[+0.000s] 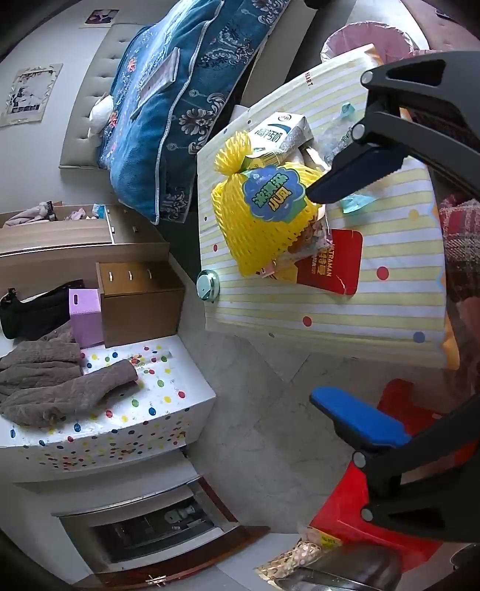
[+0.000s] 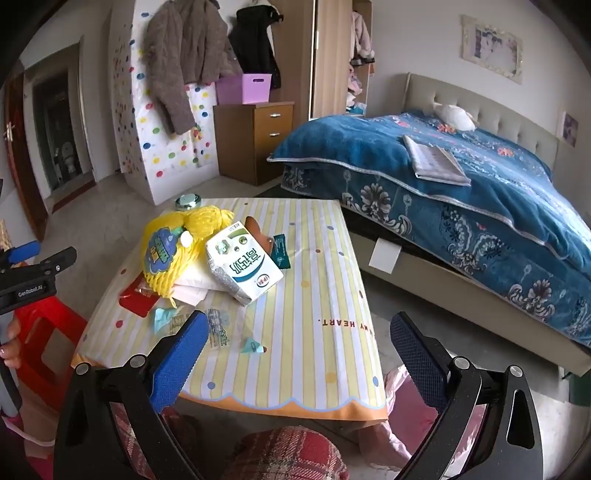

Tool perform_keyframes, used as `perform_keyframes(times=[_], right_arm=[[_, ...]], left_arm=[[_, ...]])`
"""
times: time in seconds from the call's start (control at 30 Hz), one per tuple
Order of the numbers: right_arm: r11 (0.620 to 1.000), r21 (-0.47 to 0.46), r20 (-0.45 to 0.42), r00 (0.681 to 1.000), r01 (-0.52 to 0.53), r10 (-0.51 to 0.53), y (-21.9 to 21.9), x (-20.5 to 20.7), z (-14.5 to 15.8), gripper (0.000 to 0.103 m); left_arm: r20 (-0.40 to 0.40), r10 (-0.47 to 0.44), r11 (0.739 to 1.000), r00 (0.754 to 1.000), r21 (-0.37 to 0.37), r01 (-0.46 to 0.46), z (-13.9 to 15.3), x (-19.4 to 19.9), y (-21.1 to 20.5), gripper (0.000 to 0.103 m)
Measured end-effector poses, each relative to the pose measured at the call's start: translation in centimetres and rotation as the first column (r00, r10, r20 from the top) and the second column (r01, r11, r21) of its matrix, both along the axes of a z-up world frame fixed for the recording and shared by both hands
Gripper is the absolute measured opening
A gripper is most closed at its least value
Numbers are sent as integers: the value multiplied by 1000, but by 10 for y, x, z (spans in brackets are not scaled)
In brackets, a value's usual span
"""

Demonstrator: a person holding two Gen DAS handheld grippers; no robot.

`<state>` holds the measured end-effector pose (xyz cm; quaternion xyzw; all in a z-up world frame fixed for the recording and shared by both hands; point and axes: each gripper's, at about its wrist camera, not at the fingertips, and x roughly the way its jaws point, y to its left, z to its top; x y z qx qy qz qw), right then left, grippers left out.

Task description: Collect trash

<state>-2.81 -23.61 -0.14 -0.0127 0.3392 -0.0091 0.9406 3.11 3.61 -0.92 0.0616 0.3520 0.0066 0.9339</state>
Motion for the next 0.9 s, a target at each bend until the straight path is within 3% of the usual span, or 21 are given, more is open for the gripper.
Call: perform_keyframes(times=[0.9], right_arm=[[1000, -1, 5, 1000, 0, 0, 0, -4, 0, 98]], left_arm=[[3, 4, 1000, 1000, 5, -4, 0, 1, -2, 97]])
